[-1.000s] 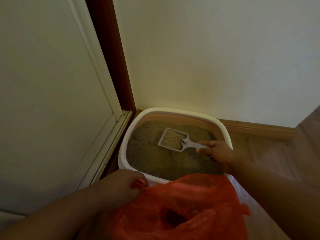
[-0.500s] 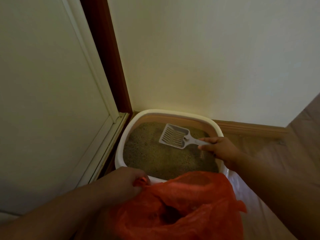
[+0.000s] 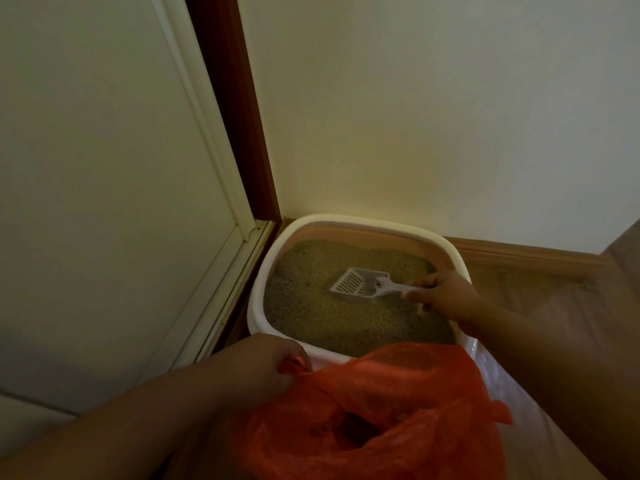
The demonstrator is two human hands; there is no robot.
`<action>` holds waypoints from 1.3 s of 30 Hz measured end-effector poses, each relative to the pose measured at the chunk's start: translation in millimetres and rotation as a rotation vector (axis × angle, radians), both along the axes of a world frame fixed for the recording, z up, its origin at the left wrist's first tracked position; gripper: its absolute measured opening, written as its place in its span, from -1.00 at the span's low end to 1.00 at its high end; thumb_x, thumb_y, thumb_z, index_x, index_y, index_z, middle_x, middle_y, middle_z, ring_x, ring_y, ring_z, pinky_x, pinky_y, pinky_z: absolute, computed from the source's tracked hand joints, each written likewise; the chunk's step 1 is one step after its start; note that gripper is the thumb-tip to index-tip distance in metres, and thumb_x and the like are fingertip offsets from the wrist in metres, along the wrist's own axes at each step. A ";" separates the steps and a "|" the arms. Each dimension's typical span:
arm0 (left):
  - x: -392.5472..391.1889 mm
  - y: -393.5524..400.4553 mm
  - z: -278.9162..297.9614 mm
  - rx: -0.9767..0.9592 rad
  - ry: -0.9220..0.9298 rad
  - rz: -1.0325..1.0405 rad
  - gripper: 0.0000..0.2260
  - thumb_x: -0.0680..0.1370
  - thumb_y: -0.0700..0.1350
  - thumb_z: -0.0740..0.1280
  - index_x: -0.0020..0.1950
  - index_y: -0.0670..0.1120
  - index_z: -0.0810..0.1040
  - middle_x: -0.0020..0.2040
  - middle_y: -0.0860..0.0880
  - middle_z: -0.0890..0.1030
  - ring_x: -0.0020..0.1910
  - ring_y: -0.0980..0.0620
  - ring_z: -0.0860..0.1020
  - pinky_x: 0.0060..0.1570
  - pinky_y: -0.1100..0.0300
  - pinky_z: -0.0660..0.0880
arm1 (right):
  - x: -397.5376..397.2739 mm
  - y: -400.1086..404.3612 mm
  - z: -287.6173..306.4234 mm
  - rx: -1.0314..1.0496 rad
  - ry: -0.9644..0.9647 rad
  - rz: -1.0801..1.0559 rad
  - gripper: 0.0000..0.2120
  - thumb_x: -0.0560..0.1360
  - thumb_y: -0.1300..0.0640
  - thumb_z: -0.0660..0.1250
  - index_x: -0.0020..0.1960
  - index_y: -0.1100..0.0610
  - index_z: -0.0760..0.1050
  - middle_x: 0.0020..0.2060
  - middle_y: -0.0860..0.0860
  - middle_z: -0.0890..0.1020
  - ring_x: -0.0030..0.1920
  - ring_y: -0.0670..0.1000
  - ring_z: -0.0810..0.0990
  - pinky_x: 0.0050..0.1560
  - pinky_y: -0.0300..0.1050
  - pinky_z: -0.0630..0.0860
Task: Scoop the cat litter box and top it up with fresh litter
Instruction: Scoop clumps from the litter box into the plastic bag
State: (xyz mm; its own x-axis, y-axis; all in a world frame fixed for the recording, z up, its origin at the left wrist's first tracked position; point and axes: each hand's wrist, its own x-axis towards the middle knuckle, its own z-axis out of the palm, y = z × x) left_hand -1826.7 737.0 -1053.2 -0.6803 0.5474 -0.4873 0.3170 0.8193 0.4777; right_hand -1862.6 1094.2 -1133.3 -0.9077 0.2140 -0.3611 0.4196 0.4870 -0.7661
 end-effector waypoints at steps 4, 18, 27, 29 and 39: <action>-1.3 -3.7 -3.4 -0.001 -0.009 0.015 -0.78 0.60 -0.03 0.31 0.19 0.20 0.62 0.07 0.20 0.64 -0.02 0.32 0.59 -0.04 0.41 0.53 | -12.0 -16.0 -5.6 0.128 -0.023 0.094 -0.92 0.50 0.05 0.47 -0.07 0.04 0.70 -0.33 0.09 0.69 -0.37 -0.03 0.58 -0.31 -0.11 0.54; -6.6 -20.1 -17.0 0.041 -0.028 0.058 -0.77 0.59 -0.06 0.31 0.17 0.19 0.63 0.00 0.26 0.64 -0.04 0.35 0.58 -0.10 0.49 0.46 | -65.3 -99.9 -43.0 0.150 -0.048 0.125 -0.82 0.54 0.06 0.43 -0.06 0.17 0.72 -0.42 0.09 0.60 -0.44 -0.01 0.49 -0.39 -0.16 0.40; -5.6 -27.6 -20.2 0.023 -0.054 0.090 -0.78 0.57 -0.05 0.31 0.13 0.20 0.63 0.05 0.21 0.66 -0.03 0.32 0.59 0.04 0.30 0.56 | -56.8 -120.1 -56.7 -0.251 0.048 -0.105 -0.73 0.52 0.19 0.46 0.21 0.14 0.65 -0.26 0.12 0.68 -0.33 0.01 0.53 -0.28 -0.09 0.48; -5.4 -25.8 -21.0 0.025 -0.043 0.096 -0.78 0.57 -0.04 0.30 0.14 0.19 0.64 0.01 0.22 0.66 -0.05 0.32 0.60 -0.01 0.34 0.55 | -51.2 -100.6 -54.5 -0.292 0.070 -0.145 -0.72 0.51 0.20 0.47 0.21 0.14 0.65 -0.21 0.17 0.69 -0.28 0.05 0.54 -0.20 -0.04 0.49; -7.3 -2.1 -21.4 0.054 -0.007 0.121 -0.82 0.60 -0.02 0.32 0.14 0.19 0.64 0.02 0.22 0.66 -0.02 0.30 0.61 -0.02 0.38 0.54 | -26.7 11.9 -8.9 -0.106 0.114 -0.132 -0.71 0.47 0.11 0.50 0.19 -0.02 0.65 -0.13 0.08 0.72 -0.21 0.03 0.60 -0.18 -0.09 0.57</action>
State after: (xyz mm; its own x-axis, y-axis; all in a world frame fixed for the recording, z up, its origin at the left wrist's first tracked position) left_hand -1834.0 734.9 -1074.6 -0.7397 0.4870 -0.4644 0.2139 0.8245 0.5239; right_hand -1889.3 1106.1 -1142.2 -0.9105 0.3007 -0.2839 0.3818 0.3478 -0.8563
